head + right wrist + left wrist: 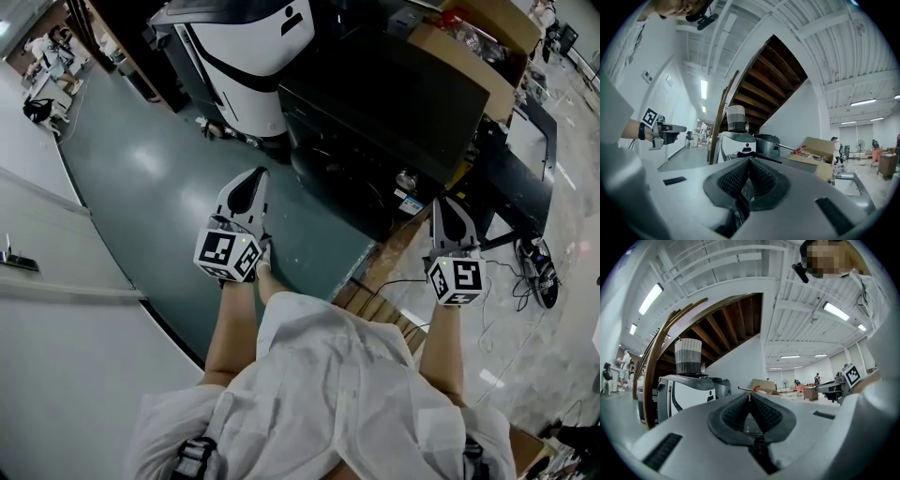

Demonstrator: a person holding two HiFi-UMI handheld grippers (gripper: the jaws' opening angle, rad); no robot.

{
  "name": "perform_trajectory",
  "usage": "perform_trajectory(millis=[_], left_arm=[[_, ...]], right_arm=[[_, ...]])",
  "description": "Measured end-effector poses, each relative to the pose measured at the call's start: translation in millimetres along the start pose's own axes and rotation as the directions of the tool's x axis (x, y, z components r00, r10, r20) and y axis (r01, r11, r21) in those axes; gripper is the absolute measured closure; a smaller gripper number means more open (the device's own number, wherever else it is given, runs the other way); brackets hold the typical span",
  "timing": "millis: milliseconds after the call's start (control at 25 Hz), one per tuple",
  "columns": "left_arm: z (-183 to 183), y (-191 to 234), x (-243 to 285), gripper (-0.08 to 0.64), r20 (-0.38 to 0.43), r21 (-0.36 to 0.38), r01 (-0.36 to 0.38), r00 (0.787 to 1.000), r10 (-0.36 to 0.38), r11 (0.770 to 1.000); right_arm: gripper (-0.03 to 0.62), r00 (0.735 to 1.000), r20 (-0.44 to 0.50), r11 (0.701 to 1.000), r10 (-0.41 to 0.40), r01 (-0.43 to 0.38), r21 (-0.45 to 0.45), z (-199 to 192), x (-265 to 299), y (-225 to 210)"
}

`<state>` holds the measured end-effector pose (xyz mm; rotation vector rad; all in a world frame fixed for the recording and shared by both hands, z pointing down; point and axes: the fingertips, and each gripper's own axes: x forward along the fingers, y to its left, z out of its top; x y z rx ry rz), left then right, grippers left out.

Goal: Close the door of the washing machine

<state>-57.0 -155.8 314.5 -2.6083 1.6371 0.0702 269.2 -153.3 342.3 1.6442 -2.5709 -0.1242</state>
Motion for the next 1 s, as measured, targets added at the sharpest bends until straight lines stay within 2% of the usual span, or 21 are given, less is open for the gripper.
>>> perform_trajectory(millis=[360, 1000], left_arm=[[12.2, -1.4, -2.6, 0.540, 0.012, 0.015, -0.010, 1.000, 0.010, 1.000], [2.7, -4.6, 5.9, 0.540, 0.011, -0.026, -0.020, 1.000, 0.021, 0.999]], right_arm=[[0.565, 1.000, 0.025, 1.000, 0.006, -0.006, -0.018, 11.0, 3.1, -1.5], [0.565, 1.000, 0.018, 1.000, -0.007, 0.007, -0.026, 7.0, 3.3, -7.8]])
